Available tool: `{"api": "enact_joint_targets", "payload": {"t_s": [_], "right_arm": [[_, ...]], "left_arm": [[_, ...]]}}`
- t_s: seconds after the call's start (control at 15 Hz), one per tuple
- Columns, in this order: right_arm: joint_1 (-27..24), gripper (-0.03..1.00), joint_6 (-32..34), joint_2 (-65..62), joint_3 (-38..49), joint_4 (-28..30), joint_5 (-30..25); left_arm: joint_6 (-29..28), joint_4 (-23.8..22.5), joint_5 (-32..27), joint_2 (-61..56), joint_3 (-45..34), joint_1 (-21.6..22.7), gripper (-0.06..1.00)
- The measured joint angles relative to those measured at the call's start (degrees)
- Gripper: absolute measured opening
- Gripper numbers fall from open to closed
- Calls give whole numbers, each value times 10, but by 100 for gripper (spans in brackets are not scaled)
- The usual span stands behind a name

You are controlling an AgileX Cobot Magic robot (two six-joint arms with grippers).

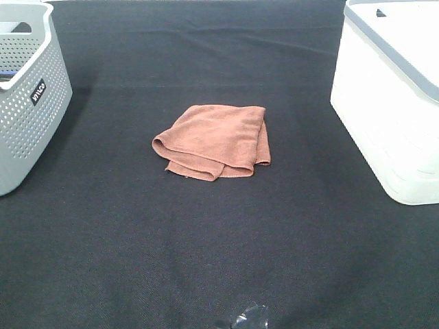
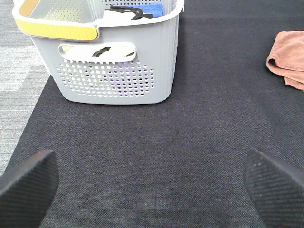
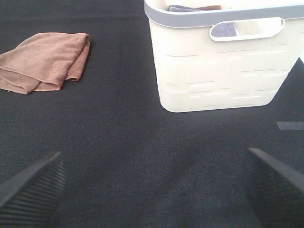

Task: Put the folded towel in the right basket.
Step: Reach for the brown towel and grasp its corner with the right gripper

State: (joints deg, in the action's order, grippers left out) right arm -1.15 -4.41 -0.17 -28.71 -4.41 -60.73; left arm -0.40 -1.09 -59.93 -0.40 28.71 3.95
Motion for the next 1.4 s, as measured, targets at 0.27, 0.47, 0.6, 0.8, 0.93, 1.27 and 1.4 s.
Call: {"api": "enact_joint_targets", "payload": {"t_s": [0.27, 0.47, 0.6, 0.8, 0.93, 1.27, 1.4], "right_arm": [[0, 98, 0, 0, 0, -1, 0], [0, 98, 0, 0, 0, -1, 0], [0, 98, 0, 0, 0, -1, 0], [0, 98, 0, 0, 0, -1, 0], [0, 98, 0, 0, 0, -1, 0], [0, 98, 0, 0, 0, -1, 0], [0, 98, 9, 0, 0, -1, 0]], "left_arm": [[0, 0, 0, 0, 0, 0, 99], [0, 0, 0, 0, 0, 0, 99], [0, 0, 0, 0, 0, 0, 99], [0, 0, 0, 0, 0, 0, 99], [0, 0, 0, 0, 0, 0, 99], [0, 0, 0, 0, 0, 0, 99], [0, 0, 0, 0, 0, 0, 99]]}}
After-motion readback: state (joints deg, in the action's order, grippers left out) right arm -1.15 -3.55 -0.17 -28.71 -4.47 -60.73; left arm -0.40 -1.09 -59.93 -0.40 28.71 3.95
